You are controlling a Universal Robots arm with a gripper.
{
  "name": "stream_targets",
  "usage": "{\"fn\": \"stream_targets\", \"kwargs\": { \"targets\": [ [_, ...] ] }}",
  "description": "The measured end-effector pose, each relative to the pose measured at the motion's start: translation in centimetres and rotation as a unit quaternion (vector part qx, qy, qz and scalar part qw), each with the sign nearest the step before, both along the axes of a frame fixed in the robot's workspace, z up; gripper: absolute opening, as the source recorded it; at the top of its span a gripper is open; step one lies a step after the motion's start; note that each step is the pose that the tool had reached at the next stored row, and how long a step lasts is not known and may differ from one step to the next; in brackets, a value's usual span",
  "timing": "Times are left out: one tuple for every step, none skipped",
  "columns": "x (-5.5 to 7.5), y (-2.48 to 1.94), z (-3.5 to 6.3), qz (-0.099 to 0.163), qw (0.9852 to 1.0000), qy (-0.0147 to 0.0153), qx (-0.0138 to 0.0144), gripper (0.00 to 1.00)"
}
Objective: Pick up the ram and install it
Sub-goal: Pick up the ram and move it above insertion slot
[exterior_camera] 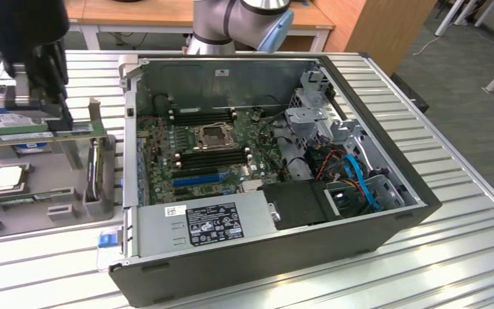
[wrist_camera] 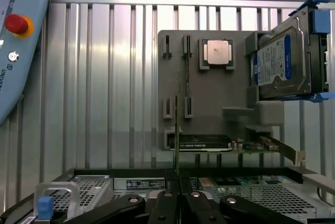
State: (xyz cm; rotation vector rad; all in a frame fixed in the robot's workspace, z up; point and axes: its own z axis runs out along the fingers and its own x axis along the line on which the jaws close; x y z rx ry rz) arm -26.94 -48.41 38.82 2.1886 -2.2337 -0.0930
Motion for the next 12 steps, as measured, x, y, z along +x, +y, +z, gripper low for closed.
{"fn": "stream_targets", "kwargs": {
  "targets": [
    [0.3,0.0,0.0,0.0,1.0,0.0001,0.0,0.12],
    [0.6,0.0,0.0,0.0,1.0,0.0002,0.0,0.12],
    [1.0,0.0,0.0,0.0,1.0,0.0004,0.0,0.12],
    [1.3,0.0,0.0,0.0,1.0,0.0005,0.0,0.12],
    [1.6,0.0,0.0,0.0,1.0,0.0006,0.0,0.12],
    [2.0,0.0,0.01,0.0,1.0,0.0007,0.0,0.12],
    [2.3,0.0,0.0,0.0,1.0,0.0008,0.0,0.12],
    [2.7,0.0,0.0,0.0,1.0,0.0009,0.0,0.12],
    [3.0,0.0,0.0,0.0,1.0,0.0011,0.0,0.12],
    [3.3,0.0,0.0,0.0,1.0,0.0012,0.0,0.12],
    [3.6,0.0,0.0,0.0,1.0,0.0013,0.0,0.12],
    [4.0,0.0,0.0,0.0,1.0,0.0014,0.0,0.12]
  ]
}}
